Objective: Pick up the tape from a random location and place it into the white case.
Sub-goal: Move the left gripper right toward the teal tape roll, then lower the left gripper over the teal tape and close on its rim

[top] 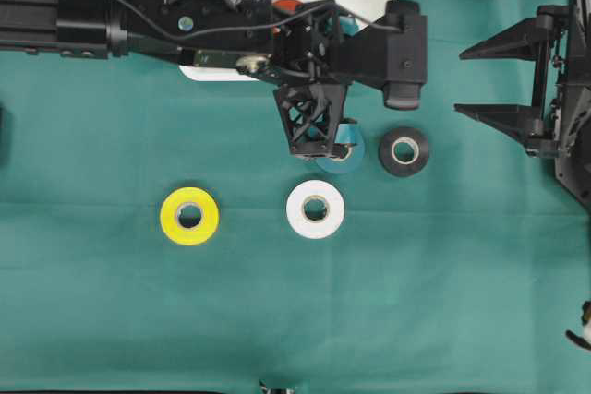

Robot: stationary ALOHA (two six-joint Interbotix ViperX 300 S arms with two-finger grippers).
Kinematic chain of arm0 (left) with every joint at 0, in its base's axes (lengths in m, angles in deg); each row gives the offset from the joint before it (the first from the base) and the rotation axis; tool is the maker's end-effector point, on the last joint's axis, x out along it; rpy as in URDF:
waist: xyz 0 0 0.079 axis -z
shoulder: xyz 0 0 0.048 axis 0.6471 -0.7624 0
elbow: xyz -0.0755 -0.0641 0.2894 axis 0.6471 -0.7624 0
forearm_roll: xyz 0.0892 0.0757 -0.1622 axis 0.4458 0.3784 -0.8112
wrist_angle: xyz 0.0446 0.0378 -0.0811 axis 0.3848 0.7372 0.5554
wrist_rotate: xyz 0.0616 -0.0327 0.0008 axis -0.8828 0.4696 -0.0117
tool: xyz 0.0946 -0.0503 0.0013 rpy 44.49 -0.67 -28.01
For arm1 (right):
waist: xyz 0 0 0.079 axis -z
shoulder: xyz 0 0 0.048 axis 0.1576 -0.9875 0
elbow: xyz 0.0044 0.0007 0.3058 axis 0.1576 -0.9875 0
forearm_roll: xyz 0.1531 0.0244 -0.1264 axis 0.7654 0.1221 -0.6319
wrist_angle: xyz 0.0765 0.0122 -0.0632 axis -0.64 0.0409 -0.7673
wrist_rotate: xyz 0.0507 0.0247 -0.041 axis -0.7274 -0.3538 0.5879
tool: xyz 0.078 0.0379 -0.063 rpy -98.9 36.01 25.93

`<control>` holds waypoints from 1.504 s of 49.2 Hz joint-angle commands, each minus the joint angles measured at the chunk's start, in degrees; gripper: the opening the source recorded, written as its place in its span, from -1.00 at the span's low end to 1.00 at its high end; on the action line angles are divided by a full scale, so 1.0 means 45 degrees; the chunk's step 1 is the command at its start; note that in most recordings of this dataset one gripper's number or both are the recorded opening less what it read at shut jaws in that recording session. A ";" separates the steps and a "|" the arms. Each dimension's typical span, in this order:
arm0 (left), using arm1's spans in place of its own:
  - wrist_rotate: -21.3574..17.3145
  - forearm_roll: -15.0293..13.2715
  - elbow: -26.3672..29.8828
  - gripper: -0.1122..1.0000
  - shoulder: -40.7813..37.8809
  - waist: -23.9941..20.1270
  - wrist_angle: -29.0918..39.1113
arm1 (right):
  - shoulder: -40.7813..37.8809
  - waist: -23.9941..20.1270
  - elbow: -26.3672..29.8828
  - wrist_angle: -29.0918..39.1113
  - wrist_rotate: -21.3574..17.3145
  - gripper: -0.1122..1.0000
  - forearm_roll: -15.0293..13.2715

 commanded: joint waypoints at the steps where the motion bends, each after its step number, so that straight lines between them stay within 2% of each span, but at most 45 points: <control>1: -0.0059 0.0039 0.0762 0.96 0.0195 0.0000 0.0547 | -0.0137 0.0020 0.0215 -0.0059 0.0020 0.71 -0.0020; 11: -0.0059 0.0039 0.1582 0.96 0.0078 -0.0020 0.1660 | -0.0215 0.0020 0.0215 -0.0059 0.0020 0.71 -0.0020; 20: 0.0000 0.0039 0.1758 0.96 0.0039 0.0000 0.1797 | -0.0234 0.0020 0.0215 -0.0059 0.0020 0.71 -0.0020; 61: 0.0039 0.0039 0.1250 0.96 0.0195 0.0000 0.1445 | -0.0234 0.0020 0.0293 -0.0059 0.0020 0.71 -0.0039; 74: 0.0039 0.0020 0.0625 0.96 0.0137 0.0020 0.0723 | -0.0234 0.0000 0.0312 -0.0059 0.0020 0.71 -0.0039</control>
